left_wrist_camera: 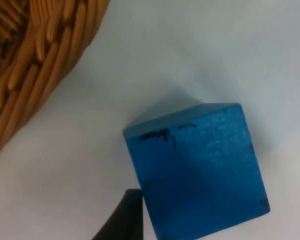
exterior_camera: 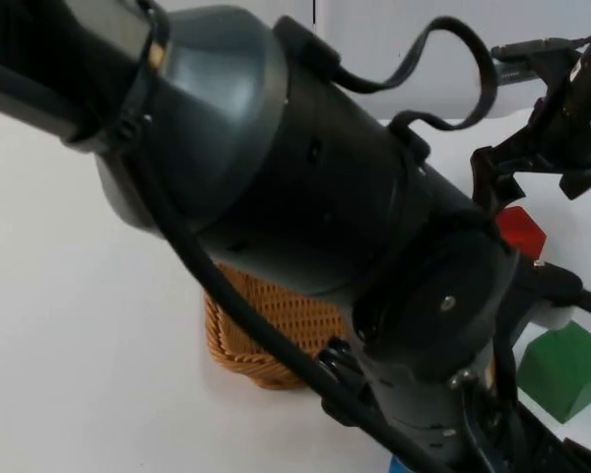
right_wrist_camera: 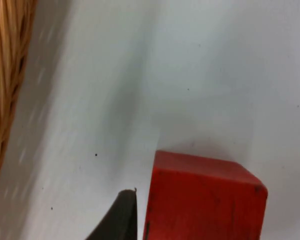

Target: Pick up one cube with each hand and place exactly two cubes into the same basket, leaving the remaining cube outside.

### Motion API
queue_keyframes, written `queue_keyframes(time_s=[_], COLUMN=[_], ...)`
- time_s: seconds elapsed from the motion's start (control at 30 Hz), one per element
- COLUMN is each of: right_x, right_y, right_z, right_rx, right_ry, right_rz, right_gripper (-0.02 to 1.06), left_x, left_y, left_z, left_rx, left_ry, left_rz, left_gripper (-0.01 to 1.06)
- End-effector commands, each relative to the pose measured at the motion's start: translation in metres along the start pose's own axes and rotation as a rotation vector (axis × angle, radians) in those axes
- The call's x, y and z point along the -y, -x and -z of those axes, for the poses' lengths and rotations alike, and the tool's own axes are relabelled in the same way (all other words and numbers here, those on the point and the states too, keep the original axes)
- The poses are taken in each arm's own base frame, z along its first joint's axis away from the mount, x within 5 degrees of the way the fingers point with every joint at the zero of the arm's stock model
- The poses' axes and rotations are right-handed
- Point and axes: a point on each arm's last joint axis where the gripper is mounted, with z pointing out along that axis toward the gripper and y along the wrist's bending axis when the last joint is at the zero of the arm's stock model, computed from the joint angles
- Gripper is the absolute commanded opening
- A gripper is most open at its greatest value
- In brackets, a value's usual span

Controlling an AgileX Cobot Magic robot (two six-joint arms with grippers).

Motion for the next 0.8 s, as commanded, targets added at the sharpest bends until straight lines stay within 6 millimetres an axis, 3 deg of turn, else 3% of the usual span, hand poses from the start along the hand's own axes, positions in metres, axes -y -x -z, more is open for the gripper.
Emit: queue_keyframes(time_s=[0.0,0.33,0.77], right_x=[0.001,0.002,0.002], right_y=[0.004,0.004,-0.002], right_z=[0.003,0.001,-0.024], right_rx=[0.026,0.027,-0.01], right_ry=[-0.005,-0.005,0.0], right_rz=[-0.005,-0.005,-0.009], right_gripper=[1.05,1.05,1.05], left_x=[0.002,-0.008,-0.012], left_y=[0.002,0.004,0.004], left_z=[-0.001,-0.012,-0.019], left_rx=[0.017,0.011,0.009], left_ry=[-0.013,-0.003,0.004], left_rz=[0.021,0.066,0.074], left_gripper=[1.02,1.02,1.02])
